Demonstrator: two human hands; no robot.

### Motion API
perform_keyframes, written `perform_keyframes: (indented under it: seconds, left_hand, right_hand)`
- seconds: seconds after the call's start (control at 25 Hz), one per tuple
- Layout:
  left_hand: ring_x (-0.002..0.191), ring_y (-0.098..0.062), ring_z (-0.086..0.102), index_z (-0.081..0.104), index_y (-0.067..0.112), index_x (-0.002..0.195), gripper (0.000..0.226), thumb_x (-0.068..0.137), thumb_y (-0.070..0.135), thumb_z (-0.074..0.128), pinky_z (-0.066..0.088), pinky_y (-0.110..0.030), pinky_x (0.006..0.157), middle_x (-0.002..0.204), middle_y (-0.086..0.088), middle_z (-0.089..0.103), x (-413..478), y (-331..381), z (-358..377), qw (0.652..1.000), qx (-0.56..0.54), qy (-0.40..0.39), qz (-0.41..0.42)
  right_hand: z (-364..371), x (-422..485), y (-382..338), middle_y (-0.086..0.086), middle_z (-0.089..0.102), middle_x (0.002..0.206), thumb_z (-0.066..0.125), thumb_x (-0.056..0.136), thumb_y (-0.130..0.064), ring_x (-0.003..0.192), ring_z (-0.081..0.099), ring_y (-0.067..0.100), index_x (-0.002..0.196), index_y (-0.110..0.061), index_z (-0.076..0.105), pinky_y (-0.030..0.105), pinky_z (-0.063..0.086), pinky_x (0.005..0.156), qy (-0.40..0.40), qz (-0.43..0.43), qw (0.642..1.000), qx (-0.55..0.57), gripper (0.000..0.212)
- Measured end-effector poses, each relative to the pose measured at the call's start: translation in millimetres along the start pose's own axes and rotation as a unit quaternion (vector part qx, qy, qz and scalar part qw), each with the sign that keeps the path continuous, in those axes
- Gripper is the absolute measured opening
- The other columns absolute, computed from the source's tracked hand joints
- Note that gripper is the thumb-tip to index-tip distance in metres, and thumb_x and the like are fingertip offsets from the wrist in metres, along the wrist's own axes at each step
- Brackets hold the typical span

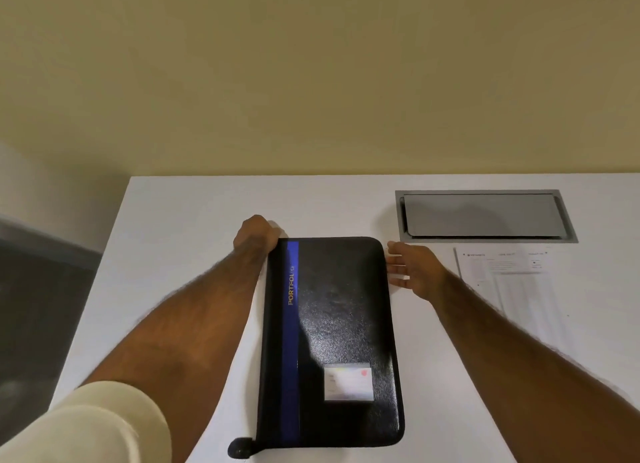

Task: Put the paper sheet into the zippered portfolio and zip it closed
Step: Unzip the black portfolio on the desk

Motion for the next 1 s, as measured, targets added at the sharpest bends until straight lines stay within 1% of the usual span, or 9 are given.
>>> perform_keyframes:
  seconds: [0.12, 0.2, 0.28, 0.32, 0.48, 0.6, 0.8, 0.92, 1.0]
  left_hand:
    - [0.103, -0.037, 0.068, 0.065, -0.001, 0.110, 0.030, 0.087, 0.018, 0.066, 0.057, -0.046, 0.091, 0.115, -0.019, 0.068, 8, 1, 3, 0.999, 0.026, -0.009, -0.018]
    - [0.105, -0.037, 0.067, 0.064, 0.000, 0.111, 0.029, 0.087, 0.016, 0.066, 0.057, -0.045, 0.092, 0.117, -0.019, 0.067, 12, 6, 2, 0.998, 0.056, -0.012, -0.017]
    - [0.110, -0.036, 0.064, 0.062, 0.001, 0.115, 0.031, 0.088, 0.015, 0.064, 0.055, -0.043, 0.094, 0.121, -0.018, 0.065, 14, 11, 1, 0.996, 0.085, -0.013, -0.010]
    - [0.113, -0.035, 0.063, 0.061, 0.001, 0.118, 0.033, 0.088, 0.015, 0.064, 0.053, -0.042, 0.095, 0.124, -0.018, 0.064, 16, 13, 0, 0.995, 0.099, -0.012, -0.007]
    - [0.117, -0.035, 0.060, 0.061, 0.002, 0.120, 0.037, 0.086, 0.017, 0.064, 0.052, -0.041, 0.096, 0.127, -0.017, 0.063, 18, 16, 0, 0.991, 0.129, -0.012, -0.007]
    - [0.118, -0.036, 0.058, 0.060, 0.004, 0.120, 0.038, 0.087, 0.020, 0.065, 0.050, -0.042, 0.096, 0.125, -0.017, 0.063, 20, 24, 3, 0.987, 0.160, -0.011, 0.002]
    - [0.119, -0.034, 0.057, 0.060, 0.008, 0.121, 0.036, 0.088, 0.022, 0.063, 0.047, -0.041, 0.094, 0.125, -0.014, 0.063, 20, 39, 7, 0.983, 0.183, -0.007, -0.007]
    - [0.122, -0.032, 0.055, 0.059, 0.011, 0.124, 0.038, 0.089, 0.023, 0.062, 0.042, -0.039, 0.099, 0.129, -0.011, 0.062, 18, 49, 12, 0.982, 0.189, 0.016, -0.017]
    - [0.126, -0.031, 0.052, 0.057, 0.009, 0.130, 0.043, 0.090, 0.024, 0.062, 0.038, -0.038, 0.103, 0.134, -0.012, 0.059, 16, 54, 18, 0.982, 0.188, 0.011, -0.029]
  right_hand:
    - [3, 4, 3, 0.019, 0.062, 0.124, 0.065, 0.094, -0.021, 0.113, 0.061, 0.037, 0.123, -0.001, 0.059, 0.049, 0.050, 0.101, 0.002, 0.026, 0.999, -0.020, 0.036]
    - [5, 4, 3, 0.020, 0.063, 0.114, 0.069, 0.090, -0.010, 0.102, 0.063, 0.035, 0.111, 0.002, 0.061, 0.047, 0.052, 0.096, 0.014, 0.037, 0.998, -0.046, 0.025]
    - [7, 5, 1, 0.019, 0.063, 0.105, 0.069, 0.087, -0.001, 0.094, 0.063, 0.033, 0.094, 0.000, 0.060, 0.046, 0.053, 0.090, 0.023, 0.035, 0.998, -0.056, 0.011]
    - [9, 6, 0, 0.019, 0.063, 0.104, 0.069, 0.087, 0.002, 0.093, 0.063, 0.033, 0.093, 0.001, 0.060, 0.046, 0.053, 0.087, 0.025, 0.034, 0.998, -0.056, 0.011]
    - [12, 14, -7, 0.024, 0.064, 0.110, 0.065, 0.087, 0.009, 0.094, 0.064, 0.036, 0.107, 0.008, 0.059, 0.045, 0.054, 0.078, 0.035, 0.021, 0.997, -0.064, 0.021]
    - [14, 18, -11, 0.026, 0.064, 0.114, 0.062, 0.088, 0.010, 0.099, 0.064, 0.039, 0.115, 0.012, 0.058, 0.047, 0.055, 0.078, 0.031, 0.012, 0.995, -0.097, 0.028]
    - [14, 19, -16, 0.026, 0.066, 0.108, 0.064, 0.086, 0.011, 0.086, 0.066, 0.036, 0.113, 0.010, 0.058, 0.038, 0.055, 0.055, 0.043, -0.015, 0.990, -0.131, 0.027]
    - [10, 20, -18, 0.024, 0.066, 0.105, 0.064, 0.086, 0.010, 0.087, 0.067, 0.037, 0.109, 0.010, 0.059, 0.037, 0.056, 0.056, 0.056, -0.027, 0.988, -0.143, 0.024]
    - [8, 21, -20, 0.023, 0.067, 0.103, 0.065, 0.086, 0.009, 0.088, 0.068, 0.037, 0.105, 0.009, 0.061, 0.038, 0.058, 0.059, 0.067, -0.041, 0.985, -0.153, 0.020]
Point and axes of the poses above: each hand's wrist, its own x-axis towards the middle knuckle, its own z-axis out of the palm, y = z × x, the point moved 8 cm from there along x, towards the middle knuckle
